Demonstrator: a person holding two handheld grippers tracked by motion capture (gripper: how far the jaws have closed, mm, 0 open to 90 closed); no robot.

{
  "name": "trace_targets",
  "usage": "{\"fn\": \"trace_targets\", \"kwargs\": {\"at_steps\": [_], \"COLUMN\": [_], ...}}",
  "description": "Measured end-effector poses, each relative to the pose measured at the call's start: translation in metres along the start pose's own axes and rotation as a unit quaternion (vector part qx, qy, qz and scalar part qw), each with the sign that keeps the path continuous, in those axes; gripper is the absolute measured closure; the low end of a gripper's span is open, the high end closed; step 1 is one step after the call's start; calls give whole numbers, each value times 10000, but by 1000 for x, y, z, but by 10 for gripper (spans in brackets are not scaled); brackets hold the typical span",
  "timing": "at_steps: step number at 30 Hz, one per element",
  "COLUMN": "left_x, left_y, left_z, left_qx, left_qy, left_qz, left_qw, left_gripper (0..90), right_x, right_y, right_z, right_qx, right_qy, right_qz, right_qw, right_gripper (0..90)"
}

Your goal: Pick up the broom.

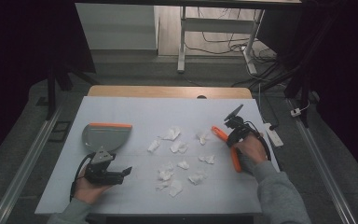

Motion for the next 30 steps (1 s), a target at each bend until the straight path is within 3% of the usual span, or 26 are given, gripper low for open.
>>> {"fn": "trace_targets", "kwargs": {"at_steps": [4,8,13,20,23,24,26,30], "left_x": [0,0,0,0,-1,-1,-1,-2], "left_y": [1,1,1,1,1,1,1,-1], "left_z": [0,0,-1,-1,-2,-2,-3,-5], "left_qx": [19,27,18,27,22,22,25,11], "left_qy": [-6,-12,-16,-21,-25,-28,-37,-57], "left_qz": [3,6,10,7,5,2,-3,-10], "left_qw": [10000,10000,10000,10000,10000,10000,10000,10000], "left_gripper": [167,166,166,167,167,167,167,167], "right_x": [2,14,23,47,58,67,71,87], "right_y": [-1,-5,-8,-6,-5,-4,-4,-1], "right_z": [3,7,12,14,13,13,13,13], "right_qx": [99,120,113,78,25,-9,-18,-159], "right_qy": [-18,-237,-409,-833,-1108,-1307,-1387,-1800], "right_qz": [-58,-280,-371,-705,-880,-1014,-1047,-1178], "right_qw": [9999,9993,9984,9940,9899,9862,9848,9765], "right_gripper": [698,699,700,700,700,700,700,700]}}
Point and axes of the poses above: each handheld gripper's, and its own axes: x roughly backward along the jaws, z roughly out of its underside, y roughly to its left, the point moved 10 cm from there along -x, roughly forward along the jaws, and after that the axes turned 1 degree about x, right-handed, at the moved point
